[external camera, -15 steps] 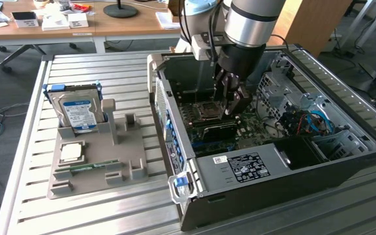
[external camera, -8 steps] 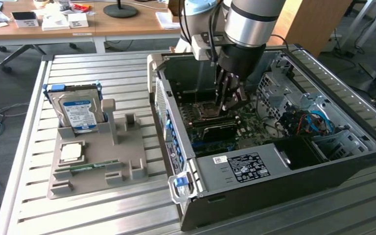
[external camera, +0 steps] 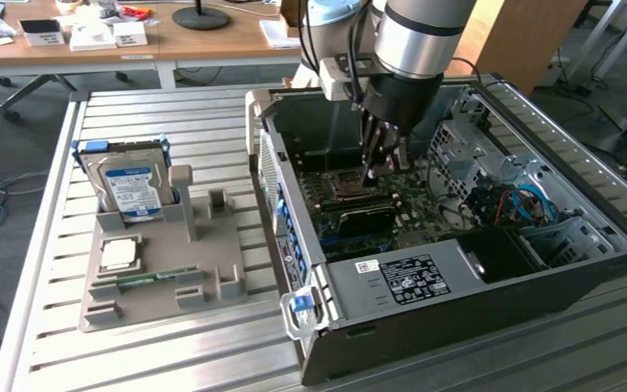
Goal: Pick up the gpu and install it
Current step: 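Press down on the gpu until it lock into place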
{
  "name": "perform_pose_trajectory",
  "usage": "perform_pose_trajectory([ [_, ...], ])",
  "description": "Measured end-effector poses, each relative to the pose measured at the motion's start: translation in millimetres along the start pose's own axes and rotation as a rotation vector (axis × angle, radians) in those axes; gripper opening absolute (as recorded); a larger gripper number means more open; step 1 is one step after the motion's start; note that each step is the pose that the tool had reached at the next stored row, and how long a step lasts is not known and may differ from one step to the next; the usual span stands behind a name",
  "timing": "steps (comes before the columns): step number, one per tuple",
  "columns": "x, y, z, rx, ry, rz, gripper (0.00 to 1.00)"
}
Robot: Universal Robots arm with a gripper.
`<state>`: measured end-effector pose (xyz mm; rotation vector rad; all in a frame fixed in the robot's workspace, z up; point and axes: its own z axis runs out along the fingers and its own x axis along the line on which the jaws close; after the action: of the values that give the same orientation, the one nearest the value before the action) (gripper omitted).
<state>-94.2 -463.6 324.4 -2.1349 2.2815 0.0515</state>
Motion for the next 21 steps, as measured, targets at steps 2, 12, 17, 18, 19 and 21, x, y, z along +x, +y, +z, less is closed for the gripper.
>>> perform_pose_trajectory([
  [2,0.0,0.0,0.0,0.0000,0.0000,0.000,0.11],
  [12,-3.6,0.0,1.8,-0.0012,0.0005,-0.035,0.11],
  [17,-5.9,0.0,6.9,-0.0012,0.0004,-0.036,0.11],
  [18,-6.1,0.0,8.5,-0.0012,0.0004,-0.036,0.11],
  [19,-6.2,0.0,10.3,-0.0012,0.0004,-0.036,0.11],
  [21,-6.4,0.0,13.4,-0.0012,0.0004,-0.036,0.11],
])
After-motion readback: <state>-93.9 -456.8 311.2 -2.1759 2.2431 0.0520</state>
